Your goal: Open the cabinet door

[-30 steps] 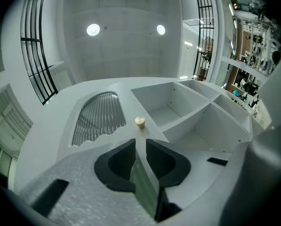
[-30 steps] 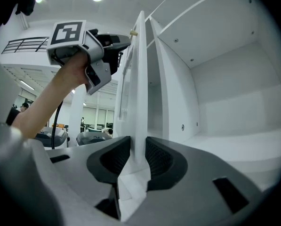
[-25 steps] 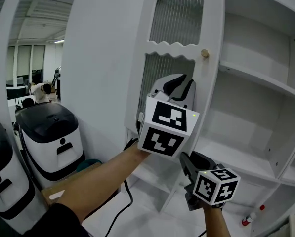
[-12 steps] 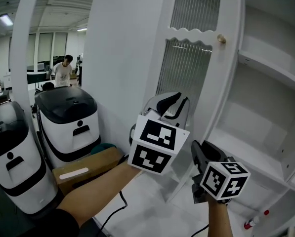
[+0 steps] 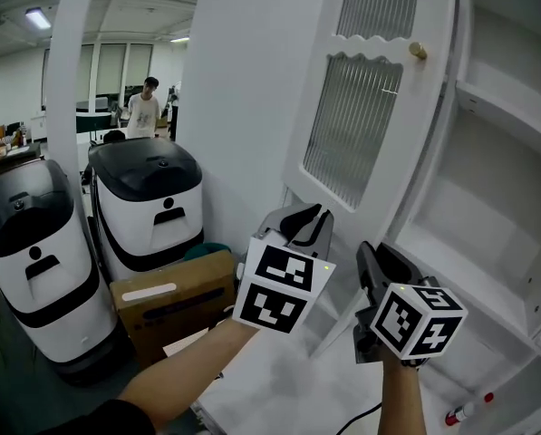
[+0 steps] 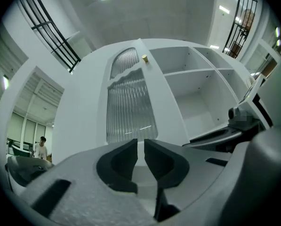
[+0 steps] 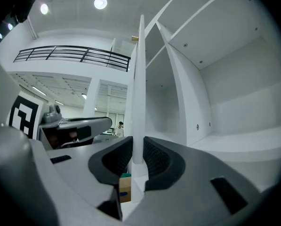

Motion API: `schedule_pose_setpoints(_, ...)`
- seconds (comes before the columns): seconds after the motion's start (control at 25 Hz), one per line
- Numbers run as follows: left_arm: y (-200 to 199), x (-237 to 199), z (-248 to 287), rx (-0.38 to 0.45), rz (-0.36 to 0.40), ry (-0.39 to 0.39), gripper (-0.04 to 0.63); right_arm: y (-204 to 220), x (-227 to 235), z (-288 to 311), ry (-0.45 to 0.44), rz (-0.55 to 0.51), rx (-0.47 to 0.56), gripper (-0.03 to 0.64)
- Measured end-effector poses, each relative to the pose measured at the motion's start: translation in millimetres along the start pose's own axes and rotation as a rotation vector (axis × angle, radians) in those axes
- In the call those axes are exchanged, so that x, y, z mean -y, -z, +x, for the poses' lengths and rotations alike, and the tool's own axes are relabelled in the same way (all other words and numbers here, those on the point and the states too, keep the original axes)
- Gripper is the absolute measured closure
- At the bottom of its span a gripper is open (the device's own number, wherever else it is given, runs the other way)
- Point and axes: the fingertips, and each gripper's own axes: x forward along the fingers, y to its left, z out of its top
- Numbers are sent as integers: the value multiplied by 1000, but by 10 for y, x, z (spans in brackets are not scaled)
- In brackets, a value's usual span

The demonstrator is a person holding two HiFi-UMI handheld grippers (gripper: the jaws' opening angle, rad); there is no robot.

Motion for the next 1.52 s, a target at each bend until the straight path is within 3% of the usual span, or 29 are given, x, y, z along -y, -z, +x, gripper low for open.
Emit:
schedule_pose_setpoints(0.32, 126, -80, -264, -55, 3, -96, 558, -3, -123, -39, -38, 5, 14, 545)
schedule_pose_setpoints(0.52, 176, -43, -344, -79, -5, -109, 569, -14, -180, -55, -58, 5, 26, 548)
schedule_pose_setpoints(0.72, 240, -56, -431, -112, 45, -134, 577, -10, -268, -62, -79, 4, 33, 548)
schedule_pose_setpoints(1.52, 314, -237, -774, -110, -16, -121, 578, -18, -857, -63, -144, -15, 30, 546)
